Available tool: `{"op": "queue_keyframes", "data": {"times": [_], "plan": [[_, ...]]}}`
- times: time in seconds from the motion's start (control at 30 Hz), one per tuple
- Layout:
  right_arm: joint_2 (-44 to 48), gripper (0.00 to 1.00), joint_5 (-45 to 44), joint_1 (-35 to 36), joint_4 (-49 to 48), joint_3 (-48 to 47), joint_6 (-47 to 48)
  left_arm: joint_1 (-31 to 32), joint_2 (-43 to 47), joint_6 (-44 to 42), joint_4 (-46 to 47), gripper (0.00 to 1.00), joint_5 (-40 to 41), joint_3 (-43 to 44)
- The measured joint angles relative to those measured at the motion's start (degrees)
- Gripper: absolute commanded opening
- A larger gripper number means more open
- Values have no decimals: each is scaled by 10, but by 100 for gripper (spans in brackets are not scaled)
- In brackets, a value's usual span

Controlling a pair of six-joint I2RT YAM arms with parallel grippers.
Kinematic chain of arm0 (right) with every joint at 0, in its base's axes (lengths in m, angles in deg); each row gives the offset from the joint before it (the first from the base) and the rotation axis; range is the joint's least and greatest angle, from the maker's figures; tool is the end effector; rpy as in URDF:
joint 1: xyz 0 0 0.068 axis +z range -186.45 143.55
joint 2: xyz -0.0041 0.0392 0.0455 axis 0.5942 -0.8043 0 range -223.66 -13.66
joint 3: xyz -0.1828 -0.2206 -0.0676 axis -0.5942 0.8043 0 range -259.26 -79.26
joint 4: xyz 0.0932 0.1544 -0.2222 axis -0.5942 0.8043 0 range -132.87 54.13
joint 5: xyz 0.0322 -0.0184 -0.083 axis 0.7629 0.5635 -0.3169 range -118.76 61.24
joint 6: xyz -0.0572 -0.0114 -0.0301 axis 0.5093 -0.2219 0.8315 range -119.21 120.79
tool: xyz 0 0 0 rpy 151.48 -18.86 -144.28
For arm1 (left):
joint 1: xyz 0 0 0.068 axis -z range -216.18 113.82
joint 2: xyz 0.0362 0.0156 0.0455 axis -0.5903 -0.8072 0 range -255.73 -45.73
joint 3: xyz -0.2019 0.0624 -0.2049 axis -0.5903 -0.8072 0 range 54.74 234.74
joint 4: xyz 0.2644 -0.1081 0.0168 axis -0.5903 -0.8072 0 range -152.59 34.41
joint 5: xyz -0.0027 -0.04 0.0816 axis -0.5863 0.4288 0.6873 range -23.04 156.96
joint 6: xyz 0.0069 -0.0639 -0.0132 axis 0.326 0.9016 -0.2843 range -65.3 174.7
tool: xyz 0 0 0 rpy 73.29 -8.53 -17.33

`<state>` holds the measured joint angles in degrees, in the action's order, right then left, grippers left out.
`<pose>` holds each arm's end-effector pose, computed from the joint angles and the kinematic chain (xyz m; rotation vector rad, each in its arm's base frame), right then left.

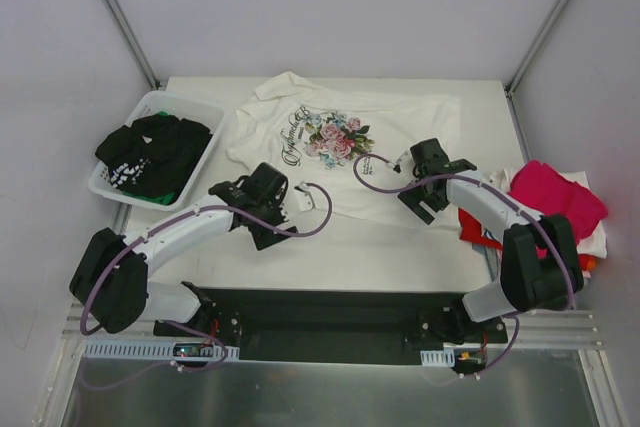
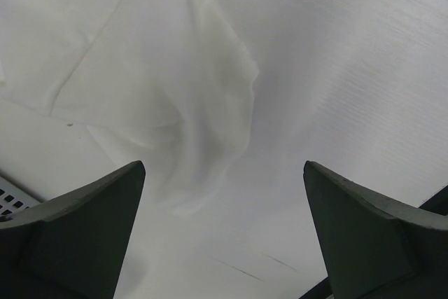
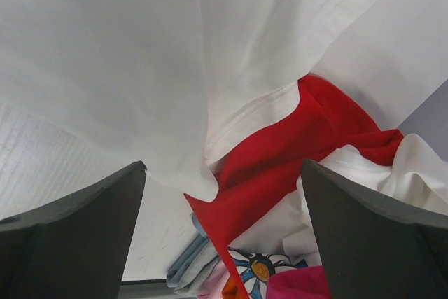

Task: Fold and stack the t-shirts
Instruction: Grap the side of the flattened tshirt closest away from the robot with both arms

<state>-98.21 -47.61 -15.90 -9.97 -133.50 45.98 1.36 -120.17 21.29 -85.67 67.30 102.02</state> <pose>0.2985 0.0941 0.2037 -1.3748 2.3242 -0.5748 0.2222 -0.1703 0.2132 1.4895 2.0942 -0.0195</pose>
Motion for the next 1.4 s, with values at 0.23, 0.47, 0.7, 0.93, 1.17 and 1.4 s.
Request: {"op": "queue_keyframes", "data": {"times": [0.23,0.47,0.7,0.93,1.17,1.4], "plan": [[-1,98,-2,0,-2,0,0,18,-37,15,13,90,1,0],[-8,99,-6,0,-6,0,3,69,-85,33,24,85,1,3],[-9,97,-7,0,-6,0,3,79,-106,39,31,83,2,13],[-17,96,-6,0,-6,0,3,90,-106,41,42,83,18,23],[-23,95,-7,0,-6,0,3,95,-96,43,42,83,42,23],[-24,93,-6,0,-6,0,3,101,-70,47,44,82,59,21]]}}
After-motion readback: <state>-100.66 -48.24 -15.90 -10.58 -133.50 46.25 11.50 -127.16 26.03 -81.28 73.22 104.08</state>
